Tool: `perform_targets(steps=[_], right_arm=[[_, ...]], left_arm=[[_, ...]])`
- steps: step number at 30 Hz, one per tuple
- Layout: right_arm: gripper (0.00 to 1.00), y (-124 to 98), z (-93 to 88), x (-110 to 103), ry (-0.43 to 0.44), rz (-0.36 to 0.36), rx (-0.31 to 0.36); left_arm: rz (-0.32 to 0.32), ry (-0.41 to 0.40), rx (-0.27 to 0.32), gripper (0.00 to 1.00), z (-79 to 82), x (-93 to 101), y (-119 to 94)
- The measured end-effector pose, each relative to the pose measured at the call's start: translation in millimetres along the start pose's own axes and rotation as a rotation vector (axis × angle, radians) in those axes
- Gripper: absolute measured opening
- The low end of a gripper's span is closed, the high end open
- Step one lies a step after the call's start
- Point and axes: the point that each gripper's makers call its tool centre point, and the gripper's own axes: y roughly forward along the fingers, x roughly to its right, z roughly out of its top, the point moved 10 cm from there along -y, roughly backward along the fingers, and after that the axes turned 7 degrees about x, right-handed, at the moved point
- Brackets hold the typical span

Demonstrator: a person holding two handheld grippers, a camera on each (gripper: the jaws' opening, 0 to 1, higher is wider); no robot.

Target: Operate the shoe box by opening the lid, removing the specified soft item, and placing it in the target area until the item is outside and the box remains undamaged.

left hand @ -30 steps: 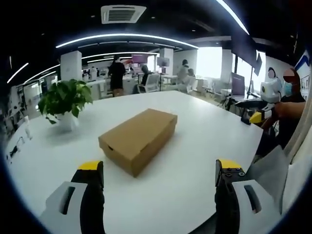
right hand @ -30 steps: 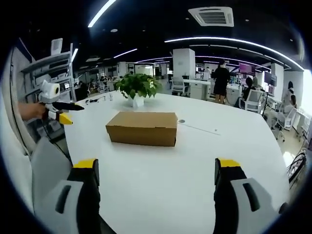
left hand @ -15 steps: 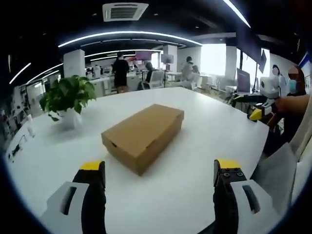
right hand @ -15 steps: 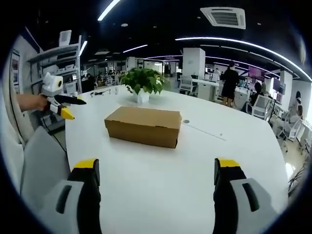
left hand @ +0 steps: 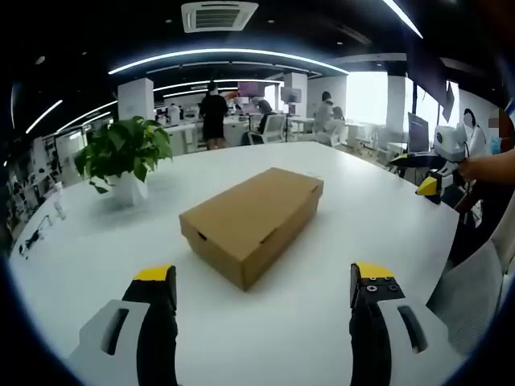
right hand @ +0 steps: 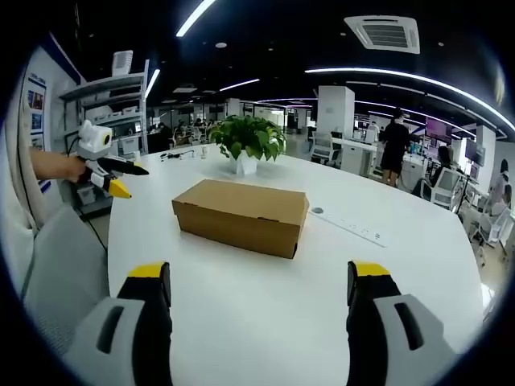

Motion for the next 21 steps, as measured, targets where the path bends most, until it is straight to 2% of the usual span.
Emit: perform_targets(steps=[9,21], right_arm=[[0.82,25,-7.0,9,-0.051,0.082,-0.046],[0.72,62,-11.6,26,-0.069,0.129,-0.072]], left_arm=[[0.024,-0.012,-0.010,0.87,-2.5,-3.2,15],[0.053,-0.027,-0.027,0.83,-7.2,-5.9,38]])
